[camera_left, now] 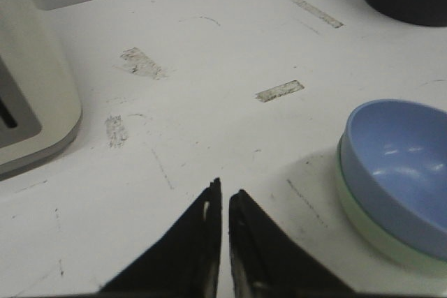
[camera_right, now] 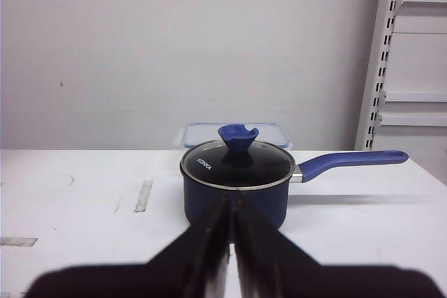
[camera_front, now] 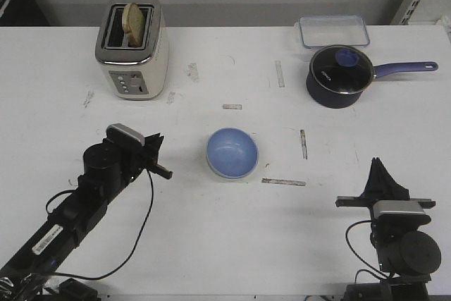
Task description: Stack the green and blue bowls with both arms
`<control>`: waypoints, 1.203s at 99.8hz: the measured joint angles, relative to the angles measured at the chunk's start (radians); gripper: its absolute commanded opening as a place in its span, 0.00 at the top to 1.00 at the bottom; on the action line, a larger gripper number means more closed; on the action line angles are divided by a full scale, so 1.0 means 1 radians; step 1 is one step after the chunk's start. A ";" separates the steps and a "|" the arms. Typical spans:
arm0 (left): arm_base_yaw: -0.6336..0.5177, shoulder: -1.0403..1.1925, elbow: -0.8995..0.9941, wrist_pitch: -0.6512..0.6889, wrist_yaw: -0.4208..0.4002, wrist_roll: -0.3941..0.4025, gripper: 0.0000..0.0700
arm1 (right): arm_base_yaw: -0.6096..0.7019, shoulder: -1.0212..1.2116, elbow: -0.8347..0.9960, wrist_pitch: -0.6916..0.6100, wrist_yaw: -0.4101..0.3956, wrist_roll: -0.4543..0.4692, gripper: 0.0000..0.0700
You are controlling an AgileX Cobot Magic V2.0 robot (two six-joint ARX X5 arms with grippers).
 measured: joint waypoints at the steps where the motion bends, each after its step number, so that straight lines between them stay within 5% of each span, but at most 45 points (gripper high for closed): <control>1: 0.006 -0.008 -0.007 0.001 0.006 0.001 1.00 | 0.000 0.000 0.000 0.000 0.000 0.000 1.00; 34: 0.190 -0.319 -0.266 0.007 0.042 0.005 1.00 | 0.000 0.000 0.000 0.000 0.000 0.000 1.00; 54: 0.275 -0.546 -0.408 -0.028 -0.030 -0.051 1.00 | 0.000 0.000 0.000 0.000 0.000 0.000 1.00; 120: 0.288 -0.938 -0.412 -0.076 -0.074 -0.077 1.00 | 0.000 0.000 0.000 0.000 0.000 0.000 1.00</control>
